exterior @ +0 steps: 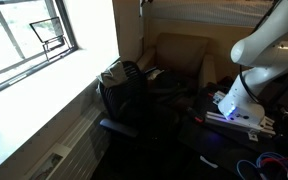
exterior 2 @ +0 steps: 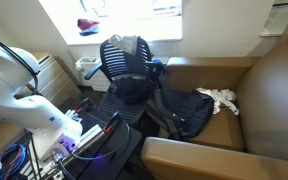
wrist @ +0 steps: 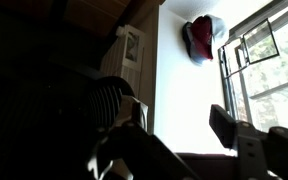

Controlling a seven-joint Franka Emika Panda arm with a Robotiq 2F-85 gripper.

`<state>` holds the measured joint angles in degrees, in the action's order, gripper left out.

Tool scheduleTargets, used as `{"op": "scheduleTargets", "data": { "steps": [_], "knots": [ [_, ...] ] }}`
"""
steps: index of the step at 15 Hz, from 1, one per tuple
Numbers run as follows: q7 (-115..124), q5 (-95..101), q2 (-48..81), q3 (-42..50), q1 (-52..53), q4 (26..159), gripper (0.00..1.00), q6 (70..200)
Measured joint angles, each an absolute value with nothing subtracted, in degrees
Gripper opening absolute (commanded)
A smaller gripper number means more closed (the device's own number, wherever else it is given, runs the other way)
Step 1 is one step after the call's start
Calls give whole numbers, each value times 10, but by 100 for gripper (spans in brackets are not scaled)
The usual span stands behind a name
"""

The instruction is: Take the black sweater on the sofa and place it on the black chair

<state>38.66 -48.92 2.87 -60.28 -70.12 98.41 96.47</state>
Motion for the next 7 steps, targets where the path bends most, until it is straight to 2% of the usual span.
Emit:
{"op": "scheduleTargets", "data": {
  "steps": [1, 7],
  "knots": [
    [387, -482, 25, -587, -684, 981, 80, 965],
    [385, -478, 24, -577, -676, 980, 80, 965]
  ]
}}
